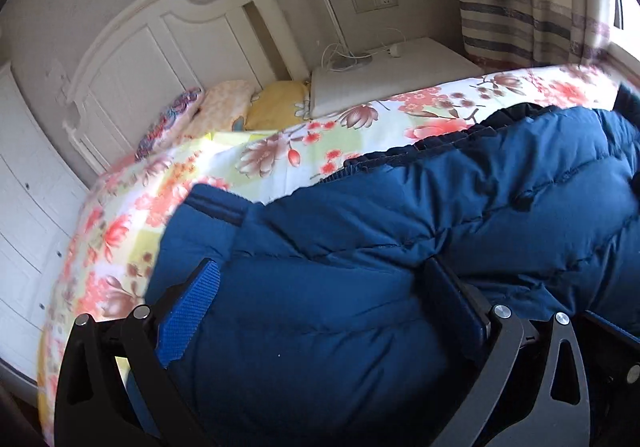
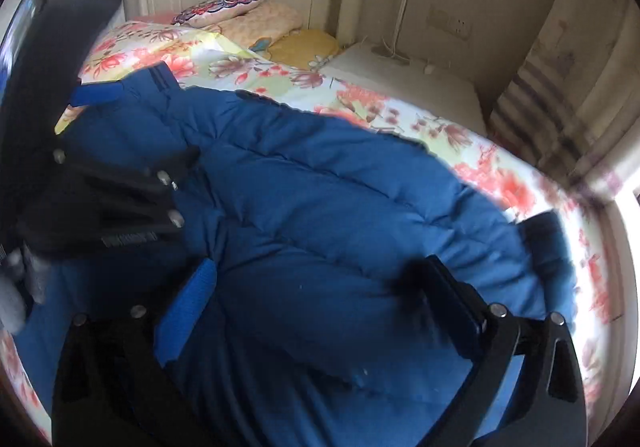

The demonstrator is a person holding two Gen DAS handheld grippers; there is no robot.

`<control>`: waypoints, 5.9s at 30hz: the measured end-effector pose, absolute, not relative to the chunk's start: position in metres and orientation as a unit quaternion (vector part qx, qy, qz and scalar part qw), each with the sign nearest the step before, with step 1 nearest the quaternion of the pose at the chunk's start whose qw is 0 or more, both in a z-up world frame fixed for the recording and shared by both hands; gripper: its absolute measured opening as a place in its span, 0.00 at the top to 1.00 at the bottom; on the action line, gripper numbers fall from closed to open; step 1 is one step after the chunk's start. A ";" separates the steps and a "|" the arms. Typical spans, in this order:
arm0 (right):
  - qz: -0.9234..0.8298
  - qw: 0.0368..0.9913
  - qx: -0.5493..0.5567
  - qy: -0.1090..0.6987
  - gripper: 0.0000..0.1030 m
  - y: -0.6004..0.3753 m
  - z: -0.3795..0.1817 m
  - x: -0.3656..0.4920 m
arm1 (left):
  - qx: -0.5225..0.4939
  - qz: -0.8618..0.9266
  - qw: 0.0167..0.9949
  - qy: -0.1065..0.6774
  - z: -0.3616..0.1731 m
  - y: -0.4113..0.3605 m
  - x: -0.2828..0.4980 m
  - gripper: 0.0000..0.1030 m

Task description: Fold large clothes

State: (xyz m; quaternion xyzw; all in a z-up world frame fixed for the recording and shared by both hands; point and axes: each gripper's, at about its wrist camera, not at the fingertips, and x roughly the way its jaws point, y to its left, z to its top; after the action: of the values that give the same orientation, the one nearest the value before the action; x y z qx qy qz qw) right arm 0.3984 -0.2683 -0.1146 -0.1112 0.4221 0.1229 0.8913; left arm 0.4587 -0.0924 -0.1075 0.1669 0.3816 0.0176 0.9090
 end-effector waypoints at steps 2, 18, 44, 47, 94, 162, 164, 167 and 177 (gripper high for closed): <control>0.124 0.889 -0.098 0.430 0.02 -0.271 -0.117 0.401 | 0.137 0.003 0.908 0.396 -0.106 -0.081 0.461 0.04; 0.024 0.908 0.035 0.418 0.02 -0.405 -0.132 0.355 | 0.067 0.019 0.923 0.378 -0.111 0.012 0.408 0.04; 0.019 0.933 -0.031 0.357 0.02 -0.370 -0.112 0.294 | 0.047 0.011 0.923 0.382 -0.112 0.018 0.411 0.04; 0.011 0.915 0.053 0.400 0.02 -0.428 -0.148 0.307 | 0.043 0.010 0.923 0.382 -0.113 0.019 0.411 0.04; 0.073 0.861 0.322 0.388 0.02 -0.427 -0.163 0.181 | 0.102 -0.007 0.896 0.431 -0.116 -0.030 0.499 0.04; 0.154 0.855 -0.466 0.166 0.61 -0.083 -0.140 0.213 | -0.287 -0.352 0.762 0.462 -0.078 0.083 0.401 0.05; 0.158 0.856 -0.465 0.160 0.61 -0.086 -0.142 0.214 | -0.217 -0.354 0.767 0.490 -0.068 0.060 0.417 0.05; 0.161 0.852 -0.476 0.147 0.61 -0.086 -0.143 0.213 | -0.116 -0.345 0.778 0.513 -0.050 0.019 0.433 0.05; 0.153 0.898 -0.392 0.126 0.07 -0.136 -0.119 0.169 | -0.044 -0.325 0.793 0.514 -0.043 -0.009 0.440 0.56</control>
State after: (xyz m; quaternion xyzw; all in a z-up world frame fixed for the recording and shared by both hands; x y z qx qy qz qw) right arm 0.1685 -0.1359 -0.1189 -0.3921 0.1260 0.1532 0.8983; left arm 0.4402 -0.0094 -0.0434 -0.0436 0.5139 -0.3251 0.7927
